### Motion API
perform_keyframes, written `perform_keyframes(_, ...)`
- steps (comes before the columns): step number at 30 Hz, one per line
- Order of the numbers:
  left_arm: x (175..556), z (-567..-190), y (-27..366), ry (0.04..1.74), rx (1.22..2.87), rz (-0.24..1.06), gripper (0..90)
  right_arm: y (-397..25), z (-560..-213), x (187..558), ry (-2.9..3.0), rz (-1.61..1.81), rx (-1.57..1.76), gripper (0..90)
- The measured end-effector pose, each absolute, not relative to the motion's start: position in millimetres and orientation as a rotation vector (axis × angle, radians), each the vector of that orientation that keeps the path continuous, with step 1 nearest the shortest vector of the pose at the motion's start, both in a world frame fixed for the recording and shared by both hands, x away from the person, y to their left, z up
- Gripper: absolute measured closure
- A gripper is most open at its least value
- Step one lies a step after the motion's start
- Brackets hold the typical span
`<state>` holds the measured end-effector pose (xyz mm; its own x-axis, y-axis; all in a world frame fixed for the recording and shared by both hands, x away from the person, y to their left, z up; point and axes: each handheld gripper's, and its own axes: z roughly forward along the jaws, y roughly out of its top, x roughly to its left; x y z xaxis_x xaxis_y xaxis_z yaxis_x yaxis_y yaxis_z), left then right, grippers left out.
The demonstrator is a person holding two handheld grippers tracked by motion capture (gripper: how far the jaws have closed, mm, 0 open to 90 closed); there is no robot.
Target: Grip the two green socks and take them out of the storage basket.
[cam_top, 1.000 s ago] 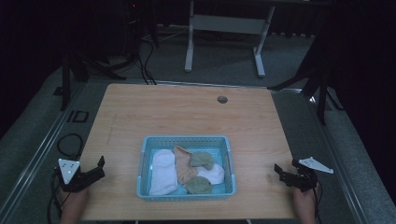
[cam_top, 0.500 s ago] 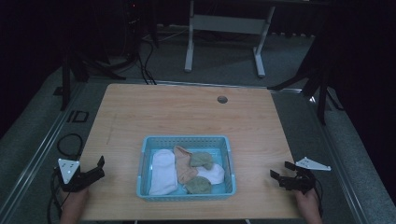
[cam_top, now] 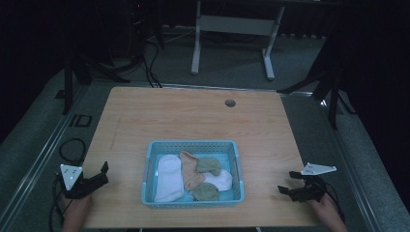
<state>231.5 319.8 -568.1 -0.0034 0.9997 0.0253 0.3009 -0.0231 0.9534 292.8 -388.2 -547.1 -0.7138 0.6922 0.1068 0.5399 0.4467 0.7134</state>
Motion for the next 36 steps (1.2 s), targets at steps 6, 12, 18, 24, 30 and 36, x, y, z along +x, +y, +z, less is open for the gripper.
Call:
perform_keyframes(6, 231.3, -568.1, 319.7, 1.424, 1.448, 1.072, 0.3, -383.2, -534.6, 293.4, 2.605, 1.006, 1.025, 12.6)
perform_keyframes(12, 231.3, -568.1, 319.8, 1.424, 1.448, 1.070, 0.3, -378.1, -524.8, 297.5, 2.705, 0.902, 0.955, 13.4)
perform_keyframes(18, 231.3, -568.1, 319.8, 1.424, 1.450, 1.070, 0.3, -369.4, -518.9, 300.2, 2.766, 0.839, 0.923, 13.4)
perform_keyframes(24, 231.3, -568.0, 319.9, 1.422, 1.454, 1.068, 0.4, -358.7, -517.4, 300.6, 2.847, 0.696, 0.884, 12.5)
perform_keyframes(30, 231.3, -568.0, 319.7, 1.421, 1.456, 1.069, 0.3, -349.4, -512.8, 297.9, 2.901, 0.603, 0.842, 12.5)
perform_keyframes(36, 231.4, -568.0, 319.8, 1.423, 1.455, 1.069, 0.3, -343.8, -505.2, 297.1, 2.918, 0.607, 0.825, 13.1)
